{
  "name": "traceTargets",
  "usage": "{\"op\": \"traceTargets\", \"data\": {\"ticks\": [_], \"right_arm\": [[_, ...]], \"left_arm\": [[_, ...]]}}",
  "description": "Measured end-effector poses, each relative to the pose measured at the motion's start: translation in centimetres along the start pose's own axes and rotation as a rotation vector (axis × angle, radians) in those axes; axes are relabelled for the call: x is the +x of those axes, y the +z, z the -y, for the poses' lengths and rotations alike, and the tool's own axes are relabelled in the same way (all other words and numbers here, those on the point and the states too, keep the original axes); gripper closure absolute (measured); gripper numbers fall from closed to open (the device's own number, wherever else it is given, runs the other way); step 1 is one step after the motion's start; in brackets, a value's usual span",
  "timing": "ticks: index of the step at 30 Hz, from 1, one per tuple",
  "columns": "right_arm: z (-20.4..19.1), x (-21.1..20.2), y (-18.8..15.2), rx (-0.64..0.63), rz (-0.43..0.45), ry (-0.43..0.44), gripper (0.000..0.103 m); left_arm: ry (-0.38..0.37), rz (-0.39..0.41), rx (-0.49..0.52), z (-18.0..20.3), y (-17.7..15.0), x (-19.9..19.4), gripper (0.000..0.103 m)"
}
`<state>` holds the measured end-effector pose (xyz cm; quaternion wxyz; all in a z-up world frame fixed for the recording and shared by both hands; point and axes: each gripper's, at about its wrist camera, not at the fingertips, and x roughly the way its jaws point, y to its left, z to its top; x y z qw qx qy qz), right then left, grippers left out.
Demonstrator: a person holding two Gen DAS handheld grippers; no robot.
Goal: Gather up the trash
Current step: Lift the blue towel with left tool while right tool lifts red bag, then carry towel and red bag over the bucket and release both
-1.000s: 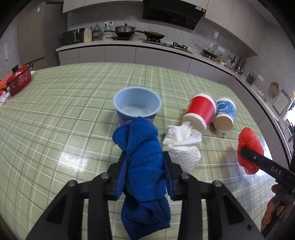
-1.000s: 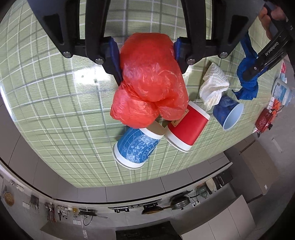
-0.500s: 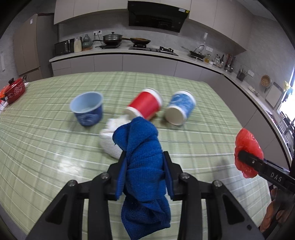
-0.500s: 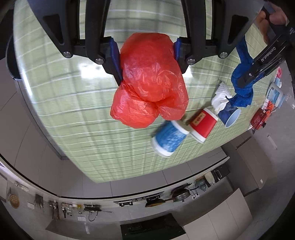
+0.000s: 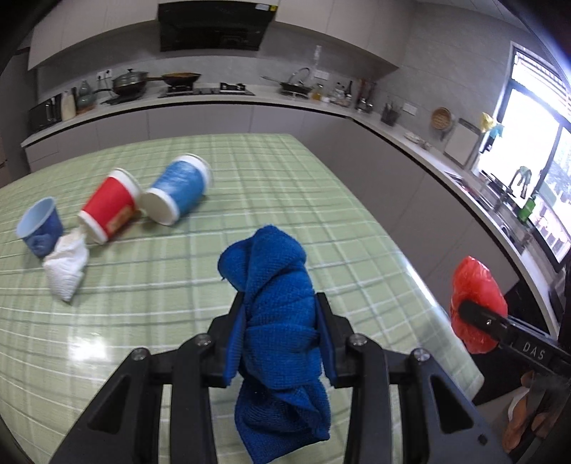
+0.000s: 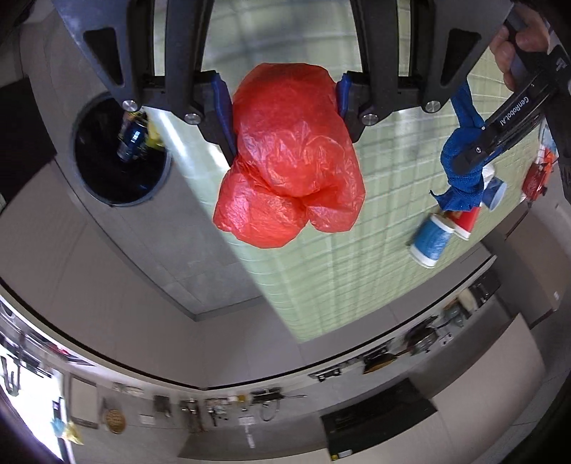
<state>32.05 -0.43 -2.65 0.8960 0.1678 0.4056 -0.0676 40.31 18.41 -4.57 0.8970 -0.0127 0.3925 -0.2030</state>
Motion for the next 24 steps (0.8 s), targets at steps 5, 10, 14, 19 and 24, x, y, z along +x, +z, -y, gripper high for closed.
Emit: {"op": "traceTargets", "data": {"ticks": [5,10,14,19,24], "right_arm": [[4.7,-2.3,-0.4,0.057,0.019,-0.022,0.055],[10.8,-3.9,0.3,0.081,0.052,-0.023,0.055],[17.4,-3.7,1.2,0.078,0.041,-0.005,0.055],[25.7,-2.6,2.4,0.032,-0.013,-0.003,0.055],[31.6,-0.6,3.0,0.016,-0.056,0.001,0.055]], "left_arm": [[-0.035,-0.014,0.045,4.9,-0.1,0.2,0.065],[-0.033,0.022,0.07,10.7,-0.4,0.4,0.065],[-0.019,0.03,0.045,16.2,-0.4,1.8,0.065],[-0.037,0.004,-0.009,23.3,-0.4,4.4,0.065],[-0.064,-0.027,-0.018,29.2,-1.4,7.9,0.065]]}}
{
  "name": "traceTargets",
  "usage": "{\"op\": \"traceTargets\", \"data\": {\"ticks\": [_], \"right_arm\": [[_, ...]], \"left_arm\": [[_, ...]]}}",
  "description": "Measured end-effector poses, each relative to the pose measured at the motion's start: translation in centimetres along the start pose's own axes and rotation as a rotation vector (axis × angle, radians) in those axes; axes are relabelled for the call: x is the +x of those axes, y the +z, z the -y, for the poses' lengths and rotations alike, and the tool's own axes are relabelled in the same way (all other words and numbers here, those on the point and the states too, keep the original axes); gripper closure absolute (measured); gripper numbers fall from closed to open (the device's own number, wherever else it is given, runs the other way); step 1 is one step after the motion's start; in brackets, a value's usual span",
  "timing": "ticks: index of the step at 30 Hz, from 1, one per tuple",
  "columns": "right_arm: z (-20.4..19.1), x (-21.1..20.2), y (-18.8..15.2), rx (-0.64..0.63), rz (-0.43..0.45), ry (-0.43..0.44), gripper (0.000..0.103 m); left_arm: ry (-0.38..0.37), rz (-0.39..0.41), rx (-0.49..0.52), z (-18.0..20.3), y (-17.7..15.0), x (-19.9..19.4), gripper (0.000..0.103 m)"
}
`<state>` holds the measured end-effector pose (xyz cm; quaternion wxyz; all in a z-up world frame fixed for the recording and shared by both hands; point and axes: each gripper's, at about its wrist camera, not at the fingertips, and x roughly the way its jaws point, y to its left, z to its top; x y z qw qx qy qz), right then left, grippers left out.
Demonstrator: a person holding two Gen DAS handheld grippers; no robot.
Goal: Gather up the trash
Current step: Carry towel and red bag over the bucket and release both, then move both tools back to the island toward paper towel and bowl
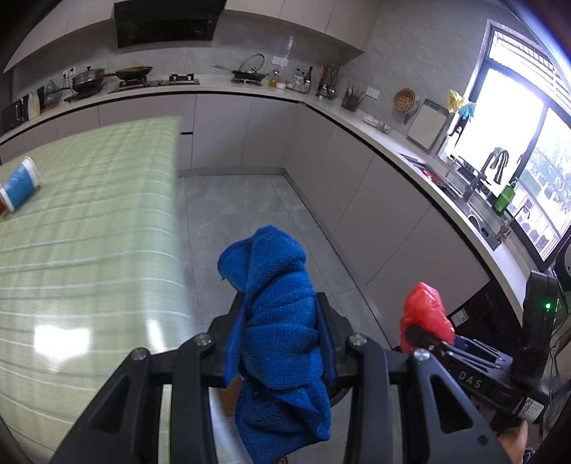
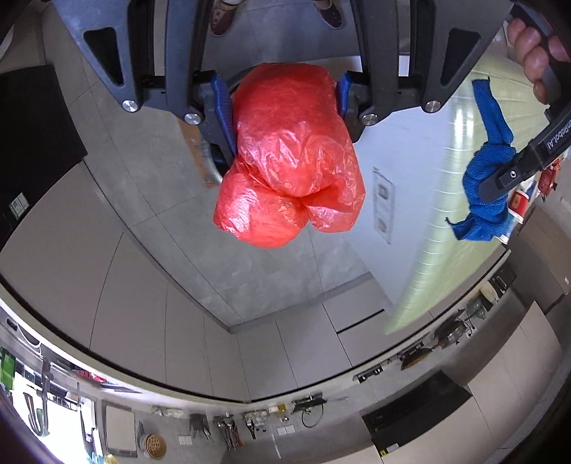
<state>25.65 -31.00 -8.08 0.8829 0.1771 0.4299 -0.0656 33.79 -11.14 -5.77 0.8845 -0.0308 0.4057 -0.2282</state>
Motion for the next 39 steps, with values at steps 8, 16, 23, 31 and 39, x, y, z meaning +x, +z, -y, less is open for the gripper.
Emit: {"op": "traceTargets", "data": {"ticks": [8,16,23,31,39], "right_arm": [[4.7,7.6,-2.4,0.001,-0.121,0.058,0.055],[5.4,14.7,-4.2,-0.037,-0.225,0.103,0.047],[6.4,15.5,-4.0,-0.023,-0.217,0.06,0.029],[8.6,12.5,-2.2,0.025,-0.139,0.042,0.029],[8.9,11.0,-1.6,0.042,-0.119,-0.003,0.029]], "left_arm": [[0.096,-0.115,0.008,2.6,-4.3,7.7,0.065],[0.186,-0.176,-0.018,1.5,-7.0,11.7,0.065],[0.193,-0.22,-0.039,1.8,-7.8,14.2,0.062],[0.232,-0.24,-0.03,3.4,-7.0,15.6,0.025],[0.241,-0.19,-0.039,3.5,-5.0,13.5,0.024]]}}
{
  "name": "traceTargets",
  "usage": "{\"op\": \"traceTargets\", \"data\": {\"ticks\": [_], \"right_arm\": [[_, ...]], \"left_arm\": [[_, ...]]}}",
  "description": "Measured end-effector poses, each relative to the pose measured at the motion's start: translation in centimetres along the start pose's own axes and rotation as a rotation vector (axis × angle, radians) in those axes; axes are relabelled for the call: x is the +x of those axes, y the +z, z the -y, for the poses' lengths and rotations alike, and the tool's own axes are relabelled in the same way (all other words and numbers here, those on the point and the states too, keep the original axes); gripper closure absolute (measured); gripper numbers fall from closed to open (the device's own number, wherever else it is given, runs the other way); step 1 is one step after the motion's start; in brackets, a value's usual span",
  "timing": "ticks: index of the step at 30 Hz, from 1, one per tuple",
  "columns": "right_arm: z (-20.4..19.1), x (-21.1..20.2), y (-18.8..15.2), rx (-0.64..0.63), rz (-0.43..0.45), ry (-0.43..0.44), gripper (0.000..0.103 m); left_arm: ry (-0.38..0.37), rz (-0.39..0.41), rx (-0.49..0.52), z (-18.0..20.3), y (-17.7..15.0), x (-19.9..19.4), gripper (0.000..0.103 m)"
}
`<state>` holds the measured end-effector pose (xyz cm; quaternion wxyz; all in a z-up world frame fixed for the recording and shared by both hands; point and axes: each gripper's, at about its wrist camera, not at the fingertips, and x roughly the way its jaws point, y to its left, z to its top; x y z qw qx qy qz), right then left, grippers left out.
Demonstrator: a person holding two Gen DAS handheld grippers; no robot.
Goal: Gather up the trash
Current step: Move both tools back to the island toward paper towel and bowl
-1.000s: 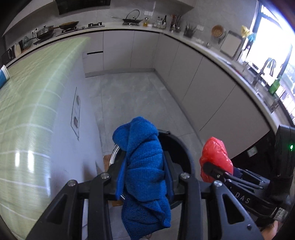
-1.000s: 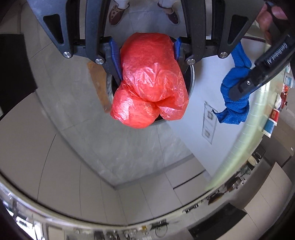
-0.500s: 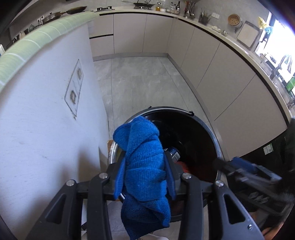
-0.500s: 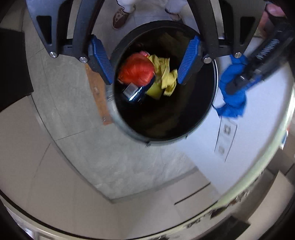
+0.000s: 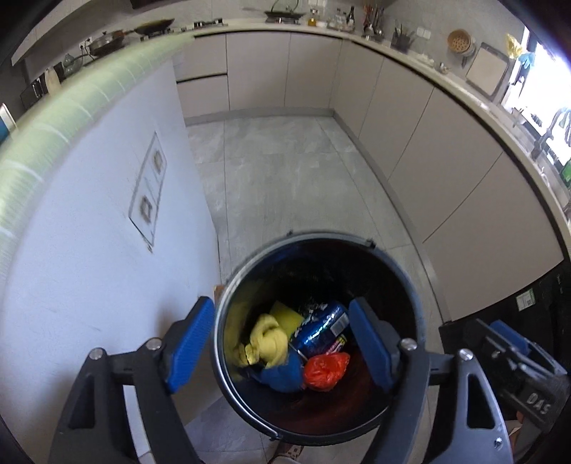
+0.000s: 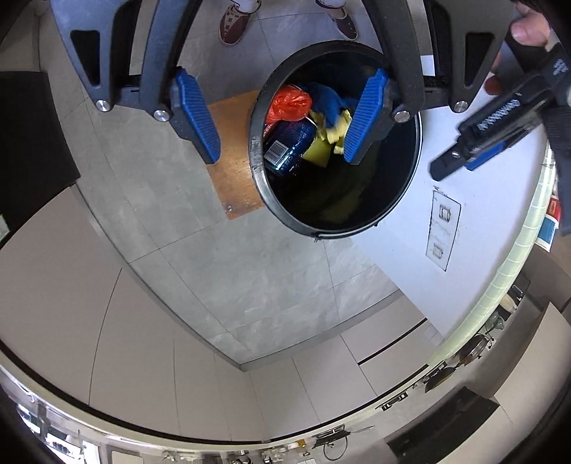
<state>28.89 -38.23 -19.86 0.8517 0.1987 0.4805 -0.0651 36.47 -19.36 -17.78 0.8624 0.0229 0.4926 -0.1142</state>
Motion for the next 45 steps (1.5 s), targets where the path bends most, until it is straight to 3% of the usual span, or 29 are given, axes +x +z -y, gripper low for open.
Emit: {"op": "traceTargets", "data": {"ticks": [8,15,17,19,29,39,45], "right_arm": [[-3.1,-4.5,1.5,0.015,0.035,0.001,0.029],[-9.9,-8.7,1.8,-0.034,0.042,-0.042,0.024],[-12.8,-10.1,1.7,-0.047,0.071,-0.069,0.015],[-15.6,-11.3,1.3,-0.066,0.099,-0.1,0.015],[-34.3,-14.7,-1.4,-0.234,0.239,-0.031,0.015],[-48.9,-9.7,-3.9,-0.344,0.171,0.077,0.015],[-53.8,-6.7,-3.3,-0.421,0.151,0.187,0.015]], "left_arm": [[-0.089,0.073,0.002,-1.5,2.9,-7.8,0.024],[-0.088,0.136,0.029,-6.4,3.6,-14.2,0.024],[-0.069,0.152,0.018,-8.9,3.6,-15.6,0.024],[-0.042,0.172,0.013,-11.8,3.5,-16.7,0.024],[0.091,0.233,-0.035,-28.8,2.4,-19.7,0.024],[0.242,0.215,-0.173,-43.9,1.5,-19.9,0.024],[0.333,0.218,-0.29,-49.9,1.5,-19.3,0.024]]}}
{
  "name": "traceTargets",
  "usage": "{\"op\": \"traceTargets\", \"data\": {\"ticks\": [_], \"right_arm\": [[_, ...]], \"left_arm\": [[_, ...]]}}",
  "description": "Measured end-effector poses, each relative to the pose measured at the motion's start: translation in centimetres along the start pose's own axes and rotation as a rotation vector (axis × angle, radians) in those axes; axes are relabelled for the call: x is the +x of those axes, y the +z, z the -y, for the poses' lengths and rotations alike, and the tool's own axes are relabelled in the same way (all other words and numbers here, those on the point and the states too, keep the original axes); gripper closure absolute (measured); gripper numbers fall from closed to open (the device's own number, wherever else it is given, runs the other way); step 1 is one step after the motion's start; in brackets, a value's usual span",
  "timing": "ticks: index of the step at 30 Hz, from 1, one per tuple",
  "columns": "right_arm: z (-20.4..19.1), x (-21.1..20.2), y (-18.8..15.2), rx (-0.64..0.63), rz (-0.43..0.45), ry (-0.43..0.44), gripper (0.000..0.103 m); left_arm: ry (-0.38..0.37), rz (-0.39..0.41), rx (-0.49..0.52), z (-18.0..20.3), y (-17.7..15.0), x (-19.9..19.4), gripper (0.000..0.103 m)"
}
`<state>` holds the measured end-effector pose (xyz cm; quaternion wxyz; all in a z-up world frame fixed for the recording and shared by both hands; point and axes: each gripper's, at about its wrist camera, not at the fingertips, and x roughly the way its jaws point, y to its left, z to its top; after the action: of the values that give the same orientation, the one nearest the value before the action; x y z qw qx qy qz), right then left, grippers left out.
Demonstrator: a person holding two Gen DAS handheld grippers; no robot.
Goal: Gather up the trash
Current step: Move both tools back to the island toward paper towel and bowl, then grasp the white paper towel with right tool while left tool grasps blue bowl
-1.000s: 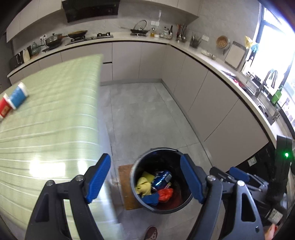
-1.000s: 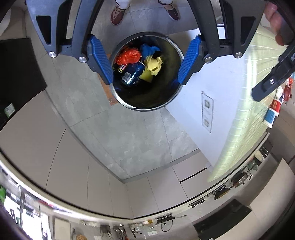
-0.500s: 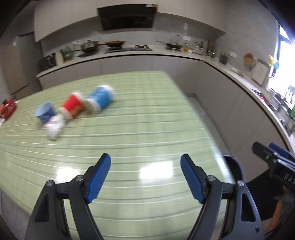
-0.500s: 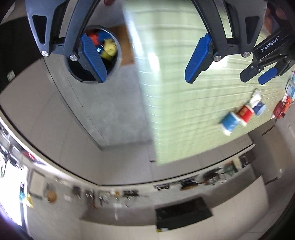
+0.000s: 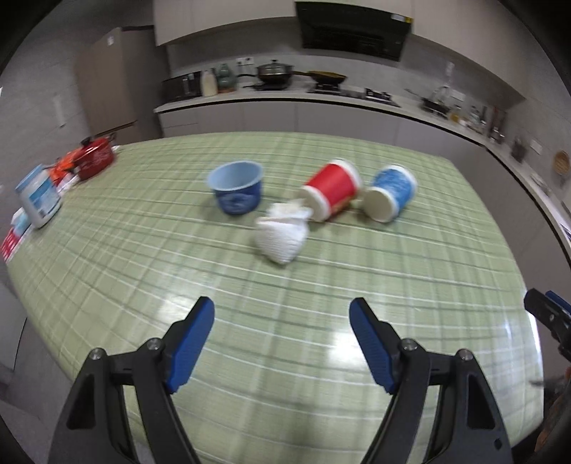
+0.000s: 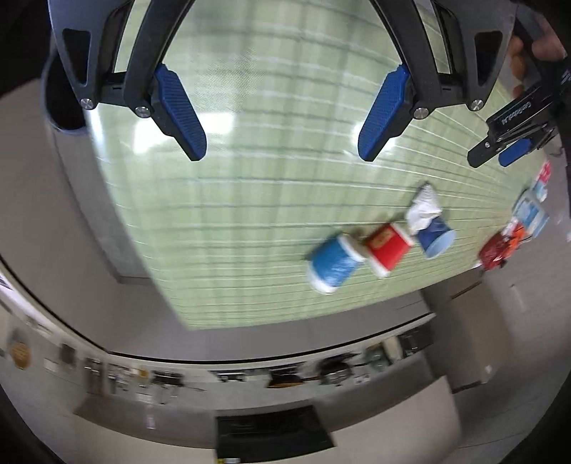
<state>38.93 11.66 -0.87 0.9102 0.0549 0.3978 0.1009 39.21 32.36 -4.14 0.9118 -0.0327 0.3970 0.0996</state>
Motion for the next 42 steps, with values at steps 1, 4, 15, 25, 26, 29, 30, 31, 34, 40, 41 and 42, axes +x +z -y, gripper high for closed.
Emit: {"op": "traceTargets", "data": {"ticks": [1,4,15,25,26,29,30,31,34,40,41,42], "right_arm": [[-0.5,0.7,0.3,-0.006,0.0,0.017,0.015],[-1.9,2.5,1.2,0.001,-0.018,0.068,0.015],[-10.2,8.0,2.9,-0.039,-0.07,0.116,0.015],[-19.4,15.6,4.2,0.038,-0.104,0.016,0.015],[-20.1,16.4,4.2,0.052,-0.11,0.002,0.015],[-21.3,17.7,4.2,0.07,-0.121,-0.038,0.015],[-21.7,18.2,4.2,0.073,-0.129,-0.051,0.015],[-22.0,18.6,4.3,0.077,-0.137,-0.053,0.015],[-22.8,19.7,4.3,0.085,-0.153,-0.069,0.015],[-23.2,21.2,4.2,0.095,-0.176,-0.092,0.026],[-23.2,21.4,4.1,0.092,-0.183,-0.091,0.031],[-23.2,21.5,4.1,0.092,-0.186,-0.089,0.033]], "left_arm": [[0.01,-0.002,-0.014,-0.6,0.1,0.3,0.024],[0.048,-0.015,-0.029,-2.6,0.8,1.6,0.024],[0.03,-0.032,0.017,-7.4,3.2,6.3,0.024],[-0.093,-0.045,0.128,-13.0,7.4,11.9,0.024],[-0.105,-0.049,0.13,-13.3,7.6,12.2,0.024],[-0.149,-0.07,0.143,-13.8,8.1,13.1,0.024],[-0.159,-0.074,0.152,-14.0,8.2,13.3,0.024],[-0.166,-0.075,0.157,-14.1,8.3,13.5,0.024],[-0.193,-0.084,0.166,-14.6,8.4,13.9,0.024],[-0.225,-0.085,0.18,-14.7,9.0,14.5,0.024],[-0.228,-0.085,0.187,-14.6,9.1,14.6,0.024],[-0.23,-0.084,0.191,-14.4,9.2,14.7,0.024]]}}
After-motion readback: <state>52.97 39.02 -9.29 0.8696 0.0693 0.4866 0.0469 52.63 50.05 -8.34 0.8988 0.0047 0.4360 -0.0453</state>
